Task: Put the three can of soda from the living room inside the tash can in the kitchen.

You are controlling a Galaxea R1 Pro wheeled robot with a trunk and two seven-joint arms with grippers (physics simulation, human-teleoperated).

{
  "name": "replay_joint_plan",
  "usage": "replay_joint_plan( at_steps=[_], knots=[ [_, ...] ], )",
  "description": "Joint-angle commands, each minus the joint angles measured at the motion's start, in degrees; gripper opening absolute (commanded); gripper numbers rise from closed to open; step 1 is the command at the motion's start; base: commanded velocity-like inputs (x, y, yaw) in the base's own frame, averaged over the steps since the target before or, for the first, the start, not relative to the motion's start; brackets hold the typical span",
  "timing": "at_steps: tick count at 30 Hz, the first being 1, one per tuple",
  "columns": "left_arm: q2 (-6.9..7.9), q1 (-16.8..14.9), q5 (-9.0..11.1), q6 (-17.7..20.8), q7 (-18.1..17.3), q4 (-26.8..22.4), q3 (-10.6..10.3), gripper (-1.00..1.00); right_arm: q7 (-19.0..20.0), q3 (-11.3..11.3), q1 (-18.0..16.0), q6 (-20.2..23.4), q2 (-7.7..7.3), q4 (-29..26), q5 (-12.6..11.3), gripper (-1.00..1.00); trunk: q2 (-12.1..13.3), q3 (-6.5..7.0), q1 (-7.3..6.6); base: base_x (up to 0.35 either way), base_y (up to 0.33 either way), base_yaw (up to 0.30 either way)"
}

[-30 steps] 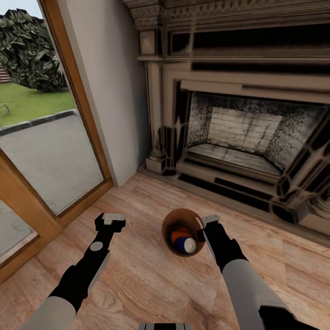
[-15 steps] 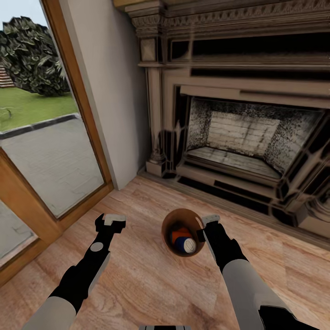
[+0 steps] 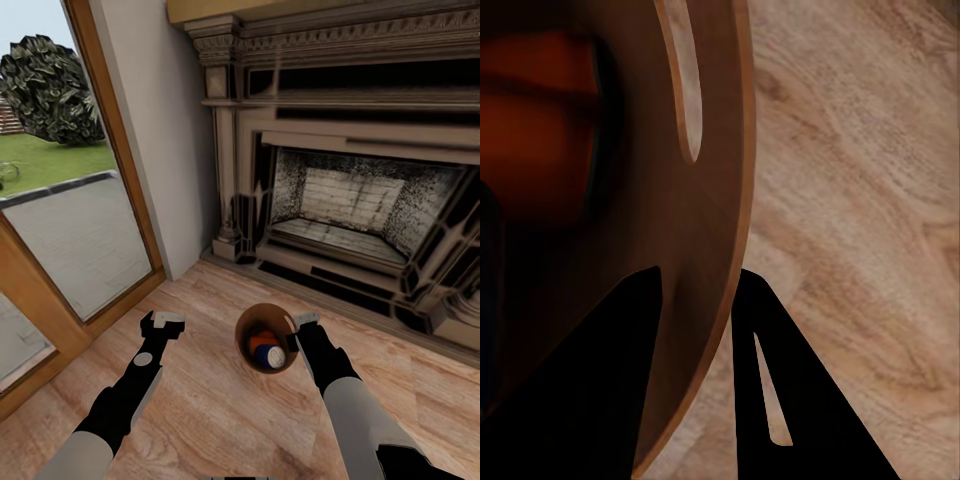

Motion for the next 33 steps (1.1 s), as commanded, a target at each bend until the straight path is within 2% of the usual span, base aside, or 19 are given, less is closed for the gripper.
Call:
replay_joint_plan(
  at_steps=[1, 17, 21, 28, 31, 33],
  knots=[
    [0.0, 0.0, 0.0, 0.0, 0.0, 0.0, 0.0, 1.0, 0.1, 0.0, 0.0, 0.0, 0.01, 0.0, -0.4, -1.0, 0.0, 0.1, 0.0, 0.0, 0.0, 0.0],
    [-0.12, 0.0, 0.0, 0.0, -0.1, 0.1, -0.1, 1.0, 0.1, -0.3, 0.0, 0.4, 0.01, 0.0, -0.4, -1.0, 0.0, 0.48, 0.0, 0.0, 0.0, 0.0],
    [-0.36, 0.0, 0.0, 0.0, -0.1, 0.1, 0.0, 1.0, 0.1, -2.4, 0.0, 0.5, 0.01, 0.1, -0.4, -1.0, 0.0, 0.48, 0.0, 0.0, 0.0, 0.0],
    [-0.57, 0.0, 0.0, -0.1, 0.0, 0.1, 0.0, 1.0, 0.1, -3.8, 0.0, 1.5, 0.01, 0.3, -0.4, -1.0, 0.0, 0.48, 0.0, 0.0, 0.0, 0.0],
    [-0.65, 0.0, 0.0, 0.0, 0.0, 0.1, 0.0, 1.0, 0.2, -4.4, -0.1, 4.3, -0.01, 0.6, -0.5, -1.0, 0.0, 0.48, 0.0, 0.0, 0.0, 0.0],
    [-0.68, 0.0, 0.0, 0.0, 0.0, 0.1, 0.0, 1.0, 0.5, -6.3, -0.1, 7.3, -0.26, 0.7, -0.5, -1.0, 0.0, 0.48, 0.0, 0.0, 0.0, 0.0]
  ],
)
